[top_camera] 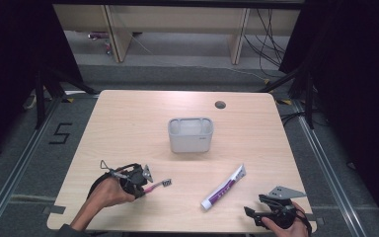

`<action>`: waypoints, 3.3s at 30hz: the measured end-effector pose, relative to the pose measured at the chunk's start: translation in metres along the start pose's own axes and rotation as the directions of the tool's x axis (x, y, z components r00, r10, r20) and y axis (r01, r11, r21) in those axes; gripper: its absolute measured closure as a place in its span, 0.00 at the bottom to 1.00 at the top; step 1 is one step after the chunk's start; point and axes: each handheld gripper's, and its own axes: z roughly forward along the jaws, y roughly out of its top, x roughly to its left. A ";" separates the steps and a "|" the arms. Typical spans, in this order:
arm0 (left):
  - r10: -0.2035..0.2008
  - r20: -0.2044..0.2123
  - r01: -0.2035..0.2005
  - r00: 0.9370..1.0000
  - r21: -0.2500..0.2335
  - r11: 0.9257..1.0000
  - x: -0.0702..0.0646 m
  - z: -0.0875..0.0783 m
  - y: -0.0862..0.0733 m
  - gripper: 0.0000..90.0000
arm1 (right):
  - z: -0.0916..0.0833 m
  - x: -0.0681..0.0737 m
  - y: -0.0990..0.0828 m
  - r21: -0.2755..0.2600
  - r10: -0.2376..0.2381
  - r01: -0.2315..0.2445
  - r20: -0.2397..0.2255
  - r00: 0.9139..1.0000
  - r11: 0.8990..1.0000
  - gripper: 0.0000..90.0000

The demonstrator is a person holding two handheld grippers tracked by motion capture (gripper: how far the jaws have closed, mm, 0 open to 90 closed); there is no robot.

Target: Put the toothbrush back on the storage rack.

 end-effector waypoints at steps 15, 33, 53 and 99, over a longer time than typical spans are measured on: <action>-0.035 0.020 0.034 0.999 0.066 0.997 0.003 0.002 0.008 0.92 | -0.001 0.000 0.000 -0.001 -0.002 0.002 0.000 1.000 1.000 0.28; -0.090 0.045 0.094 0.995 -0.095 0.991 0.007 -0.016 0.008 0.92 | -0.002 0.000 0.001 0.010 0.008 -0.008 -0.005 1.000 1.000 0.28; -0.176 -0.010 0.159 0.984 -0.384 0.910 0.021 -0.036 0.001 0.93 | -0.001 -0.003 0.001 -0.002 -0.024 0.024 -0.001 1.000 1.000 0.28; -0.440 -0.012 0.269 0.898 -0.776 0.571 0.048 -0.071 0.011 0.93 | -0.002 -0.002 0.001 -0.007 -0.001 0.001 0.002 1.000 1.000 0.28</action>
